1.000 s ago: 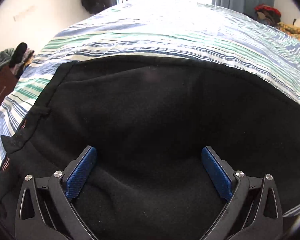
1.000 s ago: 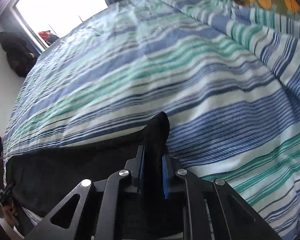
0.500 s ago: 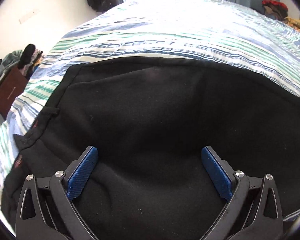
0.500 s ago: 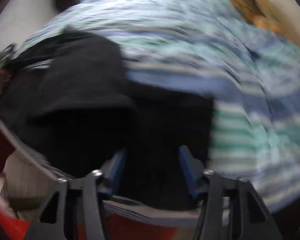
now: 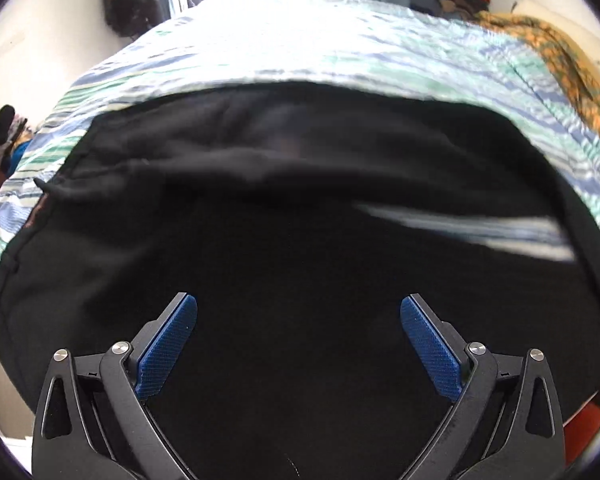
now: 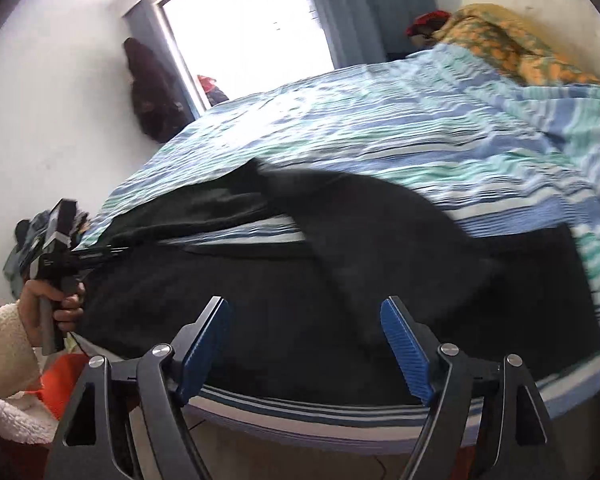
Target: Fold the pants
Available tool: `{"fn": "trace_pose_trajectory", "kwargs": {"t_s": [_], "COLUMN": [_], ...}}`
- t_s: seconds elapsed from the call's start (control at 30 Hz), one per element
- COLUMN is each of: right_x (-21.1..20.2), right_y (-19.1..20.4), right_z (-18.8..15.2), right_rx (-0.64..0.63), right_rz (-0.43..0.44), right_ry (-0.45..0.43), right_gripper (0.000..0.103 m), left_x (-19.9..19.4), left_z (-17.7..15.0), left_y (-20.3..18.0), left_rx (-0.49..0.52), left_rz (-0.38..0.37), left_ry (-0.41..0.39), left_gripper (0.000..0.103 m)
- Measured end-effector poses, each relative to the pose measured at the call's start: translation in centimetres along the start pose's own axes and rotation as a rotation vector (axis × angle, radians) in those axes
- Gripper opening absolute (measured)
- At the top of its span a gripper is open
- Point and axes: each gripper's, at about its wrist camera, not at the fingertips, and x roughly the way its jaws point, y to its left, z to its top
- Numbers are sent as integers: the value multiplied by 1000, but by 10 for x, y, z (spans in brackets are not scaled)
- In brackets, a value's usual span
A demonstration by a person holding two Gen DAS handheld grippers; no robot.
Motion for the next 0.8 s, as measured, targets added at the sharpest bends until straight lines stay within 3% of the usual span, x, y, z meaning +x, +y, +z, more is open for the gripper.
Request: {"fn": "trace_pose_trajectory", "kwargs": {"t_s": [0.13,0.47,0.8], "right_x": [62,61,64], "right_y": [16,19,22], "right_z": [-25,-50,-47], "right_rx": [-3,-44,-96], "right_rz": [-26,-15,-48], "right_ry": [144,79,97], "right_gripper": [78,79,82], "left_x": [26,26,21], "left_z": [-19,-31,-32], "left_y": [7,7,12], "left_rx": [-6,14,40], "left_rz": [-7,15,13], "left_ry": [43,-7,-4], "left_gripper": [103,103,102]}}
